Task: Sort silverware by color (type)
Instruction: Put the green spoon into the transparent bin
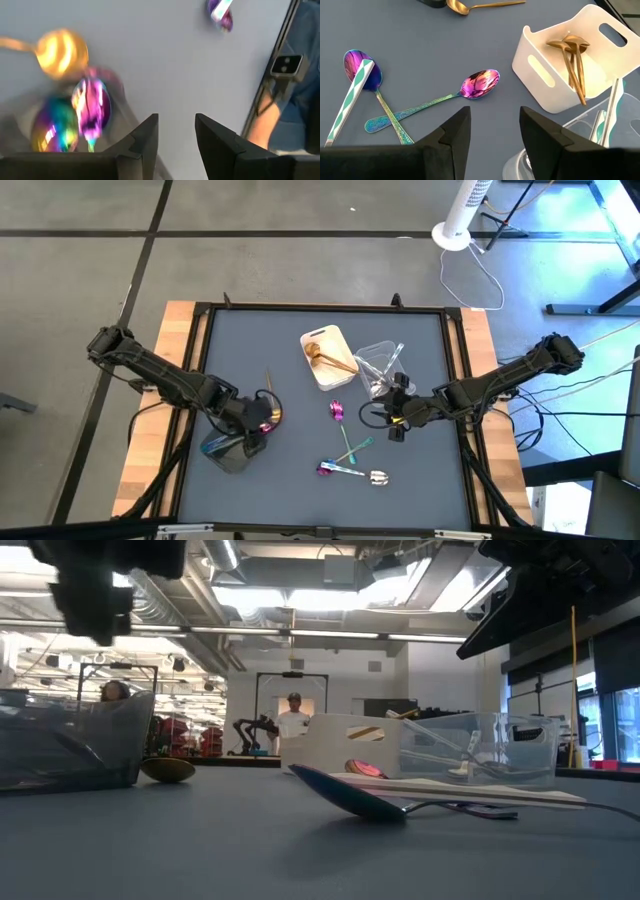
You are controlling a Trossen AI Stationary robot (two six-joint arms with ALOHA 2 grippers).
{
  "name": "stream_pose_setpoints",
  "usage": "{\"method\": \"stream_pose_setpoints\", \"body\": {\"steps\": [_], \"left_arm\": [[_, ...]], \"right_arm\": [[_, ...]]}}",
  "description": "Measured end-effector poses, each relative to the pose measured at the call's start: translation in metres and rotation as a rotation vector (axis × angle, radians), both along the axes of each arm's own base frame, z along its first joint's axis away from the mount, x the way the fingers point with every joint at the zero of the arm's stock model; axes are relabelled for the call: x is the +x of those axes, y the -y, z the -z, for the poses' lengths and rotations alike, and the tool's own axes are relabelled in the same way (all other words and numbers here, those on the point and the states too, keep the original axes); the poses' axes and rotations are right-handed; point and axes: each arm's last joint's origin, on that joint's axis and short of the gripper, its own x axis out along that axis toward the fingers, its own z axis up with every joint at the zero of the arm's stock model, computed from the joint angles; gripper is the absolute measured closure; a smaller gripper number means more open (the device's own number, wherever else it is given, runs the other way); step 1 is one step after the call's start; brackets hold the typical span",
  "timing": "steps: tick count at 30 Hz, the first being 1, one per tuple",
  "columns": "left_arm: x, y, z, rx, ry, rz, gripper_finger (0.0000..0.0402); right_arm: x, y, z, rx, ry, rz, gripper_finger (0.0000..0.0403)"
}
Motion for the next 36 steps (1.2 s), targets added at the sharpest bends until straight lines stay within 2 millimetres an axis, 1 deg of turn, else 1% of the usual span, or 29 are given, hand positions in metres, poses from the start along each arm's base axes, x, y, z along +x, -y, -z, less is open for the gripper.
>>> {"method": "stream_pose_setpoints", "body": {"steps": [6, 13, 18, 21, 23, 27, 30, 33, 36], "left_arm": [[0.005, -0.002, -0.003, 0.110, 0.102, -0.012, 0.0279], [0.006, -0.002, -0.003, 0.133, 0.117, -0.015, 0.0279], [0.006, -0.002, -0.003, 0.136, 0.117, -0.016, 0.0279], [0.006, -0.002, -0.003, 0.143, 0.120, -0.005, 0.0279], [0.006, -0.002, -0.003, 0.144, 0.120, -0.005, 0.0279], [0.006, -0.002, -0.003, 0.144, 0.121, -0.004, 0.0279], [0.006, -0.002, -0.003, 0.144, 0.121, -0.004, 0.0279], [0.006, -0.002, -0.003, 0.144, 0.121, -0.004, 0.0279], [0.006, -0.002, -0.003, 0.144, 0.121, -0.004, 0.0279]], "right_arm": [[0.000, -0.001, 0.000, 0.014, -0.006, -0.015, 0.0244], [0.000, -0.002, 0.001, 0.055, -0.021, -0.058, 0.0244], [0.001, 0.000, 0.001, 0.089, 0.015, 0.072, 0.0244], [0.001, -0.001, 0.001, 0.111, 0.016, 0.071, 0.0244], [0.002, -0.003, 0.000, 0.156, 0.012, 0.037, 0.0244], [0.002, -0.007, 0.000, 0.346, -0.010, 0.012, 0.0244], [0.004, -0.011, -0.002, 0.443, -0.006, -0.029, 0.0244], [0.008, -0.021, -0.004, 0.488, 0.022, -0.094, 0.0244], [0.012, -0.037, -0.004, 0.515, 0.073, -0.170, 0.0244]]}}
